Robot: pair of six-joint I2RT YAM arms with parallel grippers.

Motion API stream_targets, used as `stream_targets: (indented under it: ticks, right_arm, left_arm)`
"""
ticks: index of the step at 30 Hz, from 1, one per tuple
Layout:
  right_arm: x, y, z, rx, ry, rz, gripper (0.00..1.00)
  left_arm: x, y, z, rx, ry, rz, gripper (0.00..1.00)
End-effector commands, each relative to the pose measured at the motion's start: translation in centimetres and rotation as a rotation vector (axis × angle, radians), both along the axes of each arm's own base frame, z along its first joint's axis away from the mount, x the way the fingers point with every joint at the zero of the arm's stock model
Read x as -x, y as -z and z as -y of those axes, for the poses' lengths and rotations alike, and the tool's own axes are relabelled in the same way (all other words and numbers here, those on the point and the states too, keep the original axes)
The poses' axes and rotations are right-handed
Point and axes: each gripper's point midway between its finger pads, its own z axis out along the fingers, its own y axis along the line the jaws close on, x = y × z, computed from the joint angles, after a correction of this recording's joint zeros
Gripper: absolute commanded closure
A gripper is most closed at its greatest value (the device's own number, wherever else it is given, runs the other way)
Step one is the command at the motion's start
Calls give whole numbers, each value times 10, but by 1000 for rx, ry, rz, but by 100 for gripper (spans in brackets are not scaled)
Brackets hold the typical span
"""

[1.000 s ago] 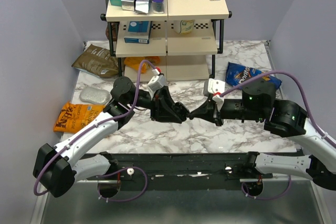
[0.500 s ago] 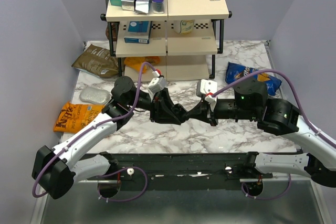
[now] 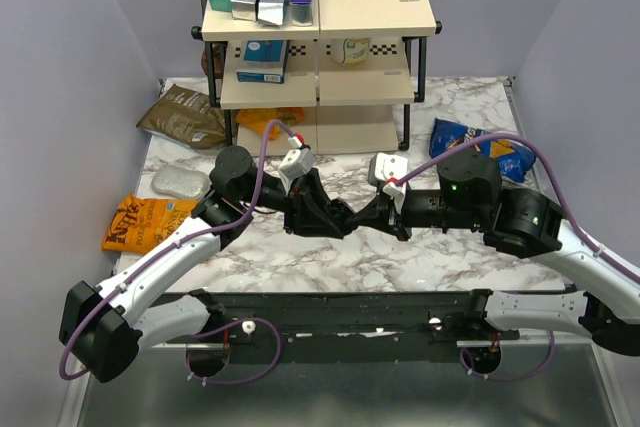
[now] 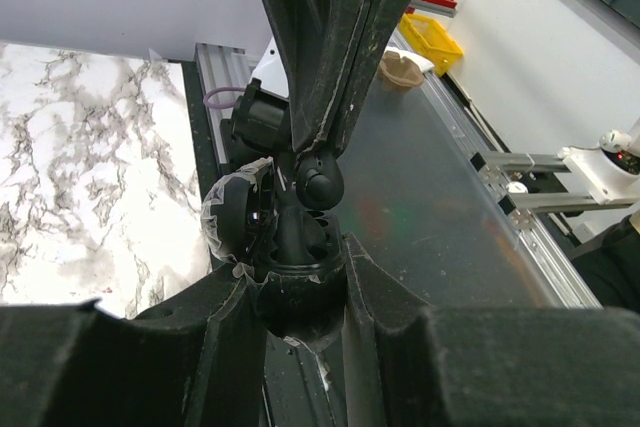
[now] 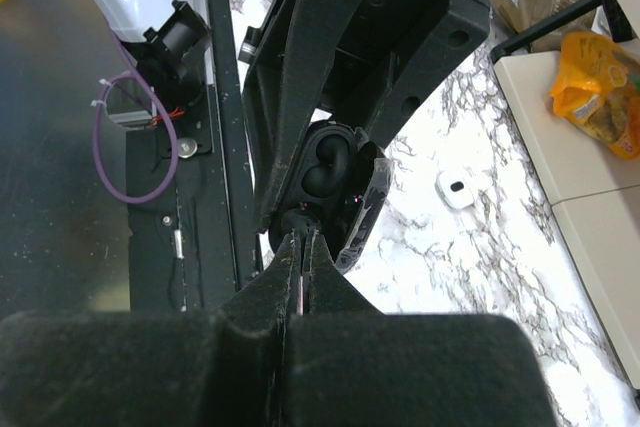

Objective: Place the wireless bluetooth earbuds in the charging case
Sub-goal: Place the earbud in the charging case.

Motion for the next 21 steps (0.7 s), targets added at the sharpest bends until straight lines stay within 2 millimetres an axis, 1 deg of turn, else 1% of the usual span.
stream_targets:
  ticks: [1, 10, 21]
  right_arm:
    - [-2, 6, -2, 9, 7, 6, 99]
    - [-4, 8, -4, 11, 17, 9, 99]
    - [-4, 14, -12, 11, 15, -5, 99]
  left_arm:
    - [3, -16, -2, 41, 3, 70, 100]
    - [2, -17, -2, 47, -8, 74, 100]
    - [0, -19, -1, 53, -20, 78, 100]
